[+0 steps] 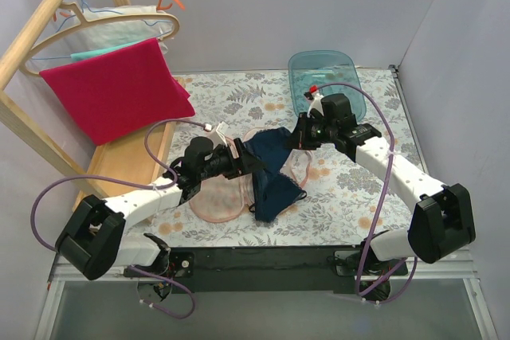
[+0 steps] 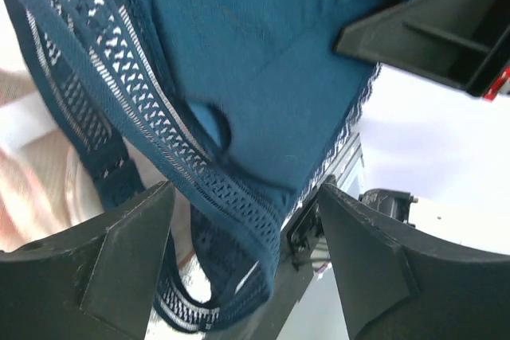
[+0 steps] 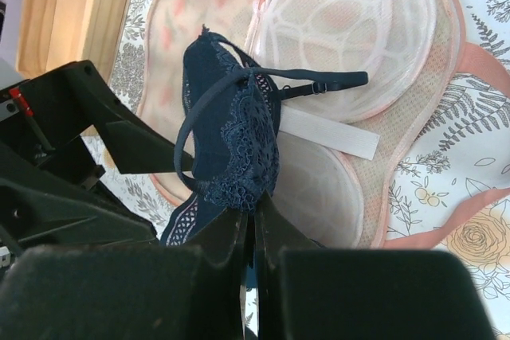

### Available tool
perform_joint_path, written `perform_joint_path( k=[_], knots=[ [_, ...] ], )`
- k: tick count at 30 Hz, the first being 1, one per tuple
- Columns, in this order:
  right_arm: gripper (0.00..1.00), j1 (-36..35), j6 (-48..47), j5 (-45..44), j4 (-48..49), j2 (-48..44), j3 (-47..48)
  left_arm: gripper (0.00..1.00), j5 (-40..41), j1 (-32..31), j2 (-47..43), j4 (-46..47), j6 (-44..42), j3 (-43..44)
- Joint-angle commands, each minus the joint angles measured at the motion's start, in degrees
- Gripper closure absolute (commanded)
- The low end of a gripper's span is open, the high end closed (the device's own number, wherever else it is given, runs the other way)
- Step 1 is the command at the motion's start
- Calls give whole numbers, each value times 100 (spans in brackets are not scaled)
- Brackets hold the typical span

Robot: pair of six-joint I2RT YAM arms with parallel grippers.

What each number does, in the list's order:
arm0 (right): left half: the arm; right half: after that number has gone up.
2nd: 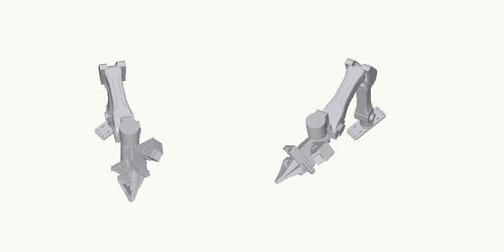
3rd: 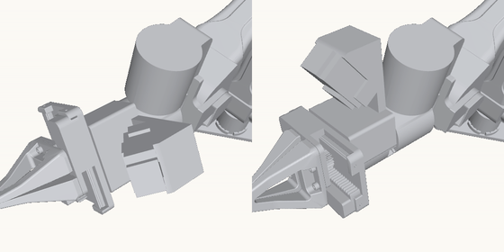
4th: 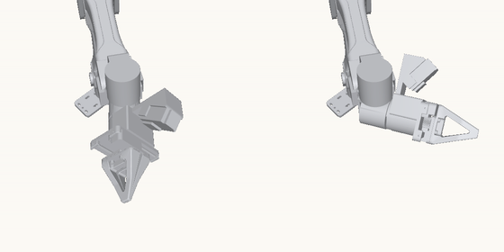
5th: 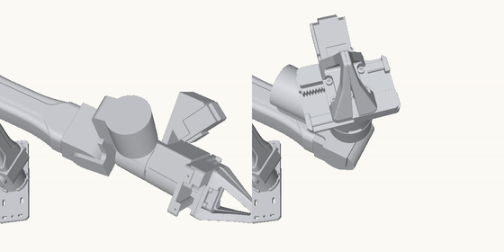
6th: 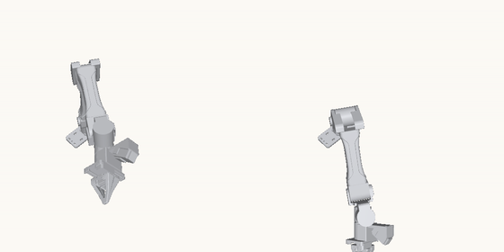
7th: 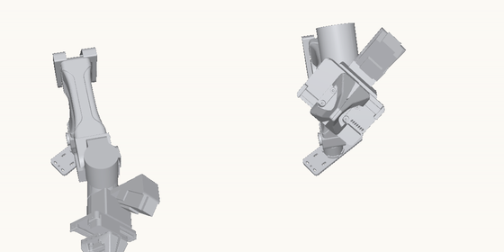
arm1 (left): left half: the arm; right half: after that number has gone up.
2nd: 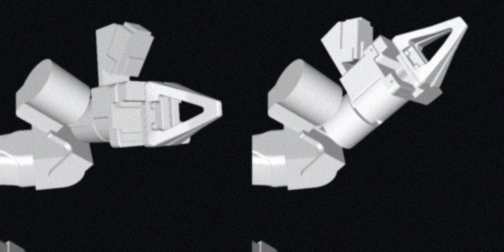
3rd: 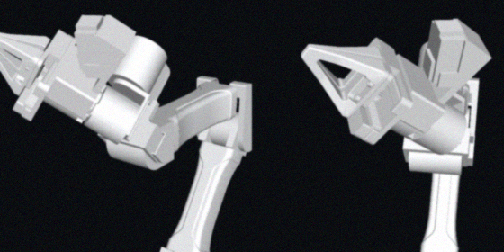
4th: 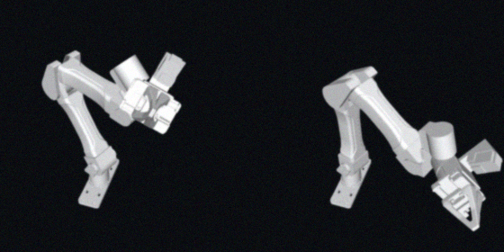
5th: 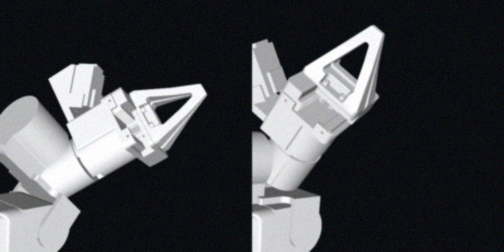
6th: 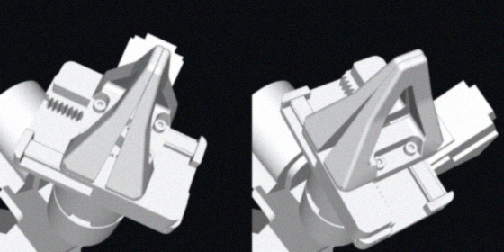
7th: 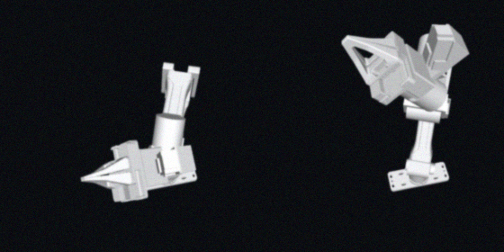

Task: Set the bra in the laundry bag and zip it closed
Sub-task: Adjust the bra in the laundry bag, then place the bra in the laundry bag.

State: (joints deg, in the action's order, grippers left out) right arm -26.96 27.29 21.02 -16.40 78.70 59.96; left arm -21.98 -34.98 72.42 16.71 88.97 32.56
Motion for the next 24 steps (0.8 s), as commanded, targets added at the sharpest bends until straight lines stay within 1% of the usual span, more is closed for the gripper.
perform_joint_path(
  k=[1,5,9,13,17,18,19,21,22,24],
  knots=[
    [99,50,40,139,217,-223,-72,28,36,9,219,693,59,14],
    [99,42,40,166,225,-214,-108,33,141,9,553,676,-90,206],
    [99,50,40,149,225,-206,-108,35,316,27,834,597,-178,374],
    [99,59,48,149,225,-197,-90,36,448,79,844,378,-222,471],
    [99,77,49,175,225,-205,-64,36,563,88,703,491,-170,339],
    [99,77,40,184,225,-188,-64,38,563,88,686,561,-152,322],
    [99,77,40,210,234,-179,-64,45,546,88,685,683,-126,295],
    [99,77,40,219,225,-153,-64,52,502,88,729,763,-108,321],
    [99,77,40,236,225,-144,-73,60,493,88,747,790,-108,356],
    [99,77,40,236,217,-144,-73,69,493,97,800,807,-169,400]
  ],
)
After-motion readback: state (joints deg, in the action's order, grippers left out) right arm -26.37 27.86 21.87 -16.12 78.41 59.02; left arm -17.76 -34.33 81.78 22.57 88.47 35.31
